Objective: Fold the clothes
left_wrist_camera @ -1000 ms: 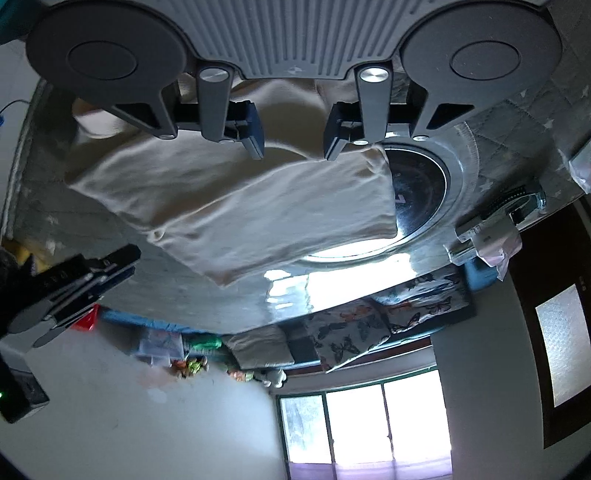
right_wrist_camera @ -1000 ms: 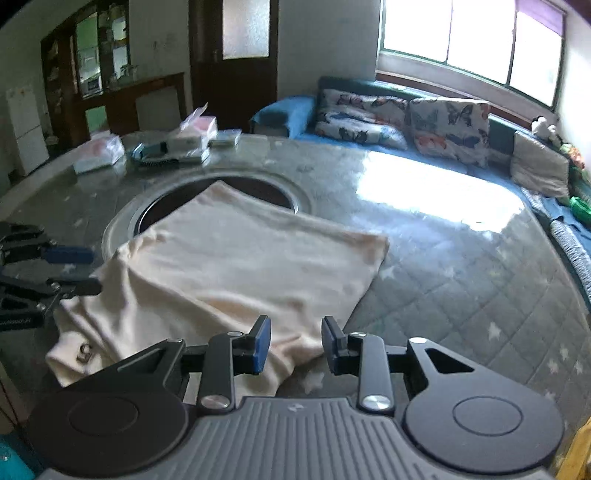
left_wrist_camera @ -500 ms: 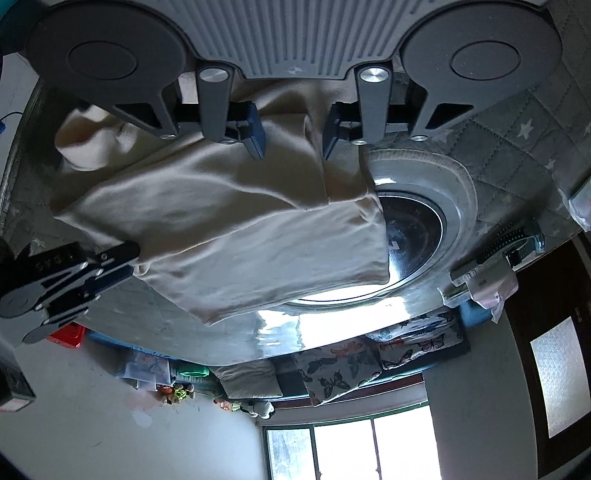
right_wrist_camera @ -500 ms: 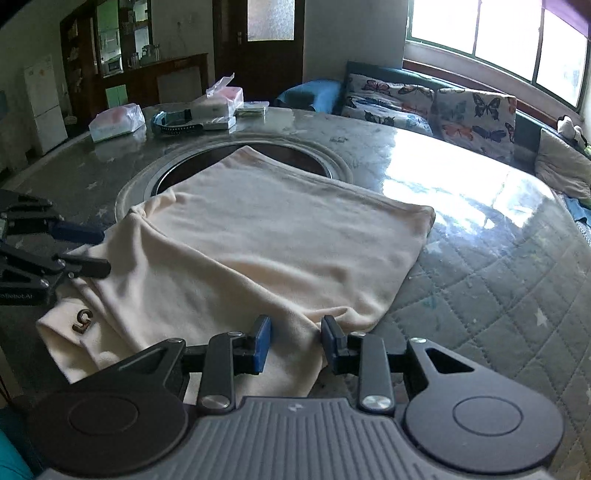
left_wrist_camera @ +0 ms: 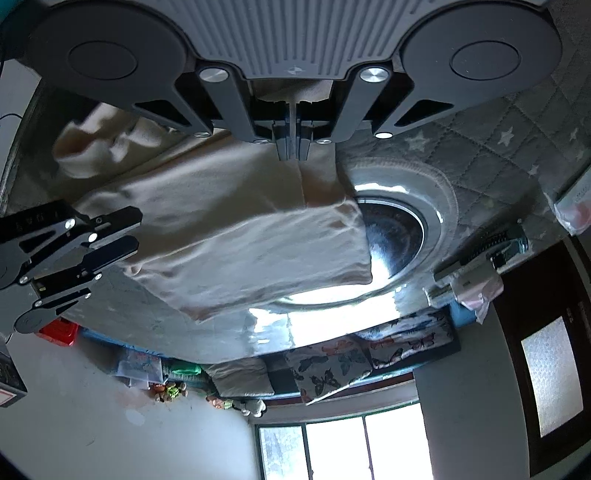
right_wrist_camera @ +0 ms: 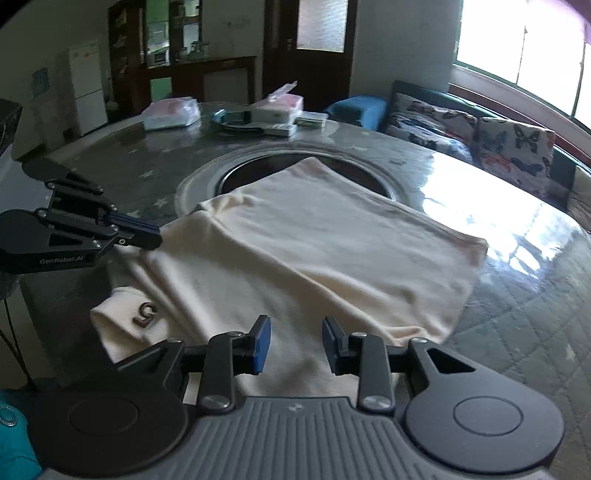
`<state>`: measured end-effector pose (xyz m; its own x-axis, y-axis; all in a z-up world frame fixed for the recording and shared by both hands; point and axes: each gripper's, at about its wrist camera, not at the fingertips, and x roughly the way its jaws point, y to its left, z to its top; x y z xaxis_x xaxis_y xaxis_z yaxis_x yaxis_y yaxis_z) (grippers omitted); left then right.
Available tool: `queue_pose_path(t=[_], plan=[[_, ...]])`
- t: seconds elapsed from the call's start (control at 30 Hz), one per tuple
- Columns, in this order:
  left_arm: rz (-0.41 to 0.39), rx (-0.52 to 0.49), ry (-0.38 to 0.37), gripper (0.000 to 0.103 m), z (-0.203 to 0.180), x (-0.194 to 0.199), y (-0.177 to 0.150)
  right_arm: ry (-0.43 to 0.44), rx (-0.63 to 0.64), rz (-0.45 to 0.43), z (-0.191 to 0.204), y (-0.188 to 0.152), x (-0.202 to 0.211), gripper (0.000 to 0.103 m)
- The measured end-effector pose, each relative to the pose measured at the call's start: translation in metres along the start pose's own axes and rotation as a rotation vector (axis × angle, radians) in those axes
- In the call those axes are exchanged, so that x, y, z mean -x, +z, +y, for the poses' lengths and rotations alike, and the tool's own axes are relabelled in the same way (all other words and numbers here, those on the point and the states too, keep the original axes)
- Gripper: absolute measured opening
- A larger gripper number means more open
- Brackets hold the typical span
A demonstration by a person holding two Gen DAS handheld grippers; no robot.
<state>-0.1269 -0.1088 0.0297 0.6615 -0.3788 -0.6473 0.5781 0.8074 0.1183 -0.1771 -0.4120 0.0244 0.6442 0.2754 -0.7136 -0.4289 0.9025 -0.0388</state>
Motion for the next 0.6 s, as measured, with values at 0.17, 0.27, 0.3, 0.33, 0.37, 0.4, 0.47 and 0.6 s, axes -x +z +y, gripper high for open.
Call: queue_pose_path(t=[0.17, 0.27, 0.3, 0.33, 0.37, 0.4, 0.47, 0.6], plan=[[-0.011, 0.002, 0.015, 0.01, 0.002, 0.005, 0.004, 0.042, 0.029, 0.016, 0.016, -0.001, -0.01, 0.03], [-0.042, -0.012, -0.001, 0.026, 0.0, 0.011, 0.008, 0.053, 0.057, 0.013, 0.026, -0.001, -0.009, 0.03], [-0.052, -0.024, -0.007, 0.03, -0.002, 0.011, 0.009, 0.055, 0.064, 0.01, 0.028, -0.001, -0.009, 0.03], [-0.061, -0.037, -0.014, 0.031, -0.005, 0.012, 0.01, 0.057, 0.068, 0.008, 0.03, -0.001, -0.008, 0.03], [-0.064, -0.057, -0.019, 0.031, -0.007, 0.012, 0.01, 0.059, 0.073, 0.005, 0.032, -0.001, -0.008, 0.03], [-0.067, -0.077, -0.024, 0.031, -0.01, 0.012, 0.01, 0.062, 0.076, 0.003, 0.033, -0.001, -0.007, 0.03], [-0.066, -0.116, -0.043, 0.031, -0.011, 0.015, 0.007, 0.064, 0.076, -0.007, 0.033, -0.001, -0.003, 0.03], [-0.062, -0.216, -0.067, 0.031, -0.011, 0.025, -0.005, 0.062, 0.055, -0.009, 0.025, -0.002, 0.002, 0.031]])
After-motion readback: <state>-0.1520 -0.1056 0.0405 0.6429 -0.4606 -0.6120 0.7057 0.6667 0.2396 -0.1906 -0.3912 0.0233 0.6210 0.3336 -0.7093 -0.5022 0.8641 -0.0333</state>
